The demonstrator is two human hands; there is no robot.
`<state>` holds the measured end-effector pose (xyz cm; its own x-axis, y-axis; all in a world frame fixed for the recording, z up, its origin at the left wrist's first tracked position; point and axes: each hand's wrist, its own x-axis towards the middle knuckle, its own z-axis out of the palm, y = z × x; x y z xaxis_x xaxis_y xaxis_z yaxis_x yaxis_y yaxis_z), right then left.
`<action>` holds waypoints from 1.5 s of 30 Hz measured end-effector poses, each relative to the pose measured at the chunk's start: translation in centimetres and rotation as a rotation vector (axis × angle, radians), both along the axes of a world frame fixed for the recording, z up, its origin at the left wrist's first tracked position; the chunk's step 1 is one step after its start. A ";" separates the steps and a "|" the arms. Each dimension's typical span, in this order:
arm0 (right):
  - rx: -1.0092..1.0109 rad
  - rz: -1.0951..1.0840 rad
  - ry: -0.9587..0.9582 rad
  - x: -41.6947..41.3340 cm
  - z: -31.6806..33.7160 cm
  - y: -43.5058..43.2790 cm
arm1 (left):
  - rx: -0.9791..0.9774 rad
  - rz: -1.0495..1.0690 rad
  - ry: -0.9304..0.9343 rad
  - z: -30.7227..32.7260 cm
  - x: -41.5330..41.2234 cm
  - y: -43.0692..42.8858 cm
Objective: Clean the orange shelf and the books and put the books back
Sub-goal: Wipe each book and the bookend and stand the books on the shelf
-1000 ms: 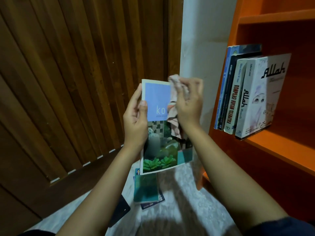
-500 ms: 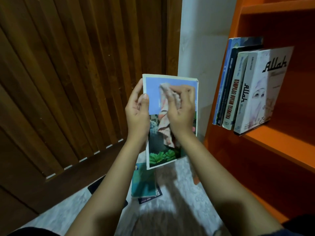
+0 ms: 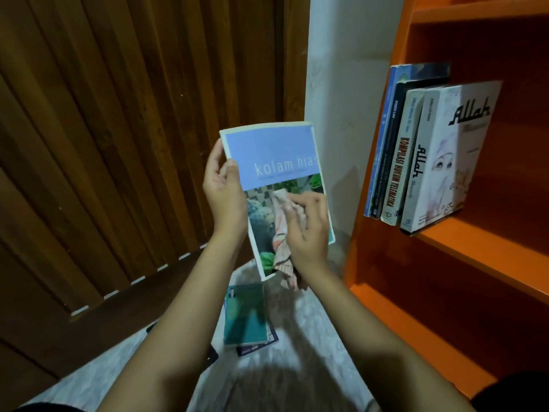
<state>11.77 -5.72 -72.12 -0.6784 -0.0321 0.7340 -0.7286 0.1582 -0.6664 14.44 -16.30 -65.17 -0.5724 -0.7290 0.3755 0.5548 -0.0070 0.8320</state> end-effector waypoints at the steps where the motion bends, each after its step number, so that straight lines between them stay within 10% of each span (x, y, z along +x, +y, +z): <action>1: -0.047 -0.045 -0.091 -0.5 -0.1 0.5 | 0.011 0.022 0.001 0.1 0.2 -0.3; 5: -0.068 -0.156 -0.272 -1.4 -0.7 1.3 | 0.063 0.096 0.014 0.2 0.4 -1.3; 13: 0.310 0.160 0.237 3.9 -2.7 -0.8 | 0.182 0.201 0.008 0.2 1.5 -3.0; 27: -0.132 0.152 -0.391 0.2 4.1 6.8 | -0.078 -0.207 0.055 3.0 6.1 0.0; 45: -0.420 -0.221 -0.145 -2.6 12.7 22.9 | -0.454 -0.223 0.188 3.8 -1.8 19.6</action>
